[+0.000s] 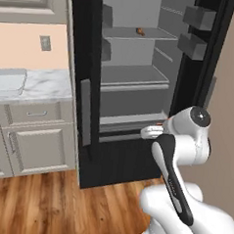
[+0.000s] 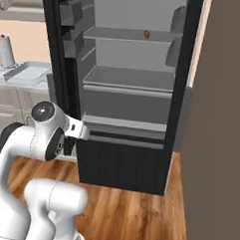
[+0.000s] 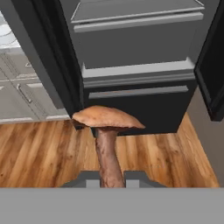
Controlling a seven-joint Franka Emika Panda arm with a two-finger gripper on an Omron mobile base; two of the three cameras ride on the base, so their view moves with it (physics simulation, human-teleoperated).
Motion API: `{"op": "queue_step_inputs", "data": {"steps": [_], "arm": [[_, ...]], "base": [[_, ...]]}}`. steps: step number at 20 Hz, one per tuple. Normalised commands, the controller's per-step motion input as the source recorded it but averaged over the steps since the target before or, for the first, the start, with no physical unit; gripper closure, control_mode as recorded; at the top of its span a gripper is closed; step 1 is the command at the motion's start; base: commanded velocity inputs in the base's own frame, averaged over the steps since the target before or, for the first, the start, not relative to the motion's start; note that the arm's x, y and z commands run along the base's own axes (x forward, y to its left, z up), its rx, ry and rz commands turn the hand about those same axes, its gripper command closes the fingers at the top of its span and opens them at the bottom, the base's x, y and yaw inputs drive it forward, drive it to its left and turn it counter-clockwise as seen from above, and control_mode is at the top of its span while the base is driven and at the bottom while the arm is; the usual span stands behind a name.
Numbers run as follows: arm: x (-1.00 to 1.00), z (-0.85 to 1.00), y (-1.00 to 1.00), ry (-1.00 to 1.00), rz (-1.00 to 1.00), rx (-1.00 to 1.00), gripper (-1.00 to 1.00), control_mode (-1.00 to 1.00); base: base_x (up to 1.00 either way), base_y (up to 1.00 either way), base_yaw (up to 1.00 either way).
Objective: Place one mushroom and one chicken drumstick in each tupperware on the nearby counter, to pack two identical lunches.
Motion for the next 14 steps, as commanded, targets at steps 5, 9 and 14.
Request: {"op": "queue_step_inputs", "data": {"steps": [5,9,14], "arm": [[0.0,0.0,0.0,0.0,0.0,0.0,1.0,1.0],[0.0,0.0,0.0,0.0,0.0,0.0,1.0,1.0],[0.0,0.0,0.0,0.0,0.0,0.0,1.0,1.0]], "base": [[-0.27,1.0,0.0],[-0.24,1.0,0.0],[-0.03,1.0,0.0]]}}
